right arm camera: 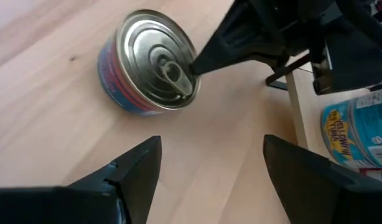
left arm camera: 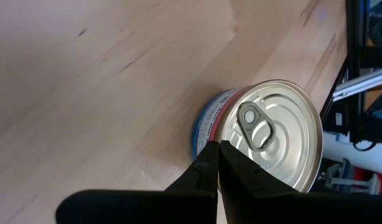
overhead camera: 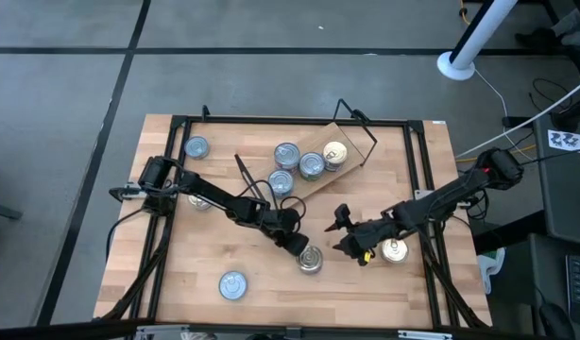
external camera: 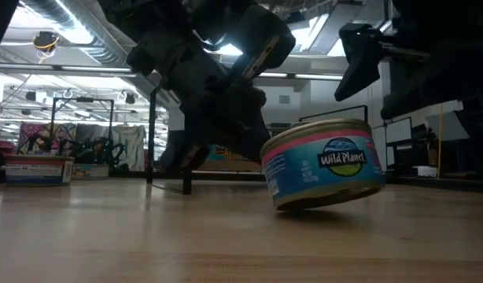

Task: Stack canned seafood by type on shelf
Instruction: Stack the blue and pink tuna can on the shelf on top of the other blue and pink tuna can

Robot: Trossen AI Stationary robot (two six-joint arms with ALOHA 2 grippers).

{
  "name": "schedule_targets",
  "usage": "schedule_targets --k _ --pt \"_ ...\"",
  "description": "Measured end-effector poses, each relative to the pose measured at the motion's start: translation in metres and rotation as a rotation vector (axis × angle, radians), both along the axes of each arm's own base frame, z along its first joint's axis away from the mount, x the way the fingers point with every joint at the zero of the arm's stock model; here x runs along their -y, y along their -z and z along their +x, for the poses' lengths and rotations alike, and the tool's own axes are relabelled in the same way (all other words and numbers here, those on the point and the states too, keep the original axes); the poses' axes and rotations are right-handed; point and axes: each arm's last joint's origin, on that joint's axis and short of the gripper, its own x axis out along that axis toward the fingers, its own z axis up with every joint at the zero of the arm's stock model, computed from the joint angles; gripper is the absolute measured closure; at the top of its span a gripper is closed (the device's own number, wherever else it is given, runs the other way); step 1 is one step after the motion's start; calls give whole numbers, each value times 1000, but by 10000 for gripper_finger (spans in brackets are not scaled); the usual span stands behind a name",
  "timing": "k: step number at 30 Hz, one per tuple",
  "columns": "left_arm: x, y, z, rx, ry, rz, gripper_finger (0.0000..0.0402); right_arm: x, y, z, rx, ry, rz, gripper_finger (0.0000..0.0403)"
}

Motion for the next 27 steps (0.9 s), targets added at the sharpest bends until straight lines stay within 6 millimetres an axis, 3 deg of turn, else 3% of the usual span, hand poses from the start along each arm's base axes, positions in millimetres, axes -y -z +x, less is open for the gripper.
schedule_targets --k 19,27 --pt "13 8 -11 -135 -120 -30 401 3 7 -5 -79 -36 -95 123" --pt "13 7 -9 -120 -124 -32 401 1 3 -2 -29 -74 -105 123"
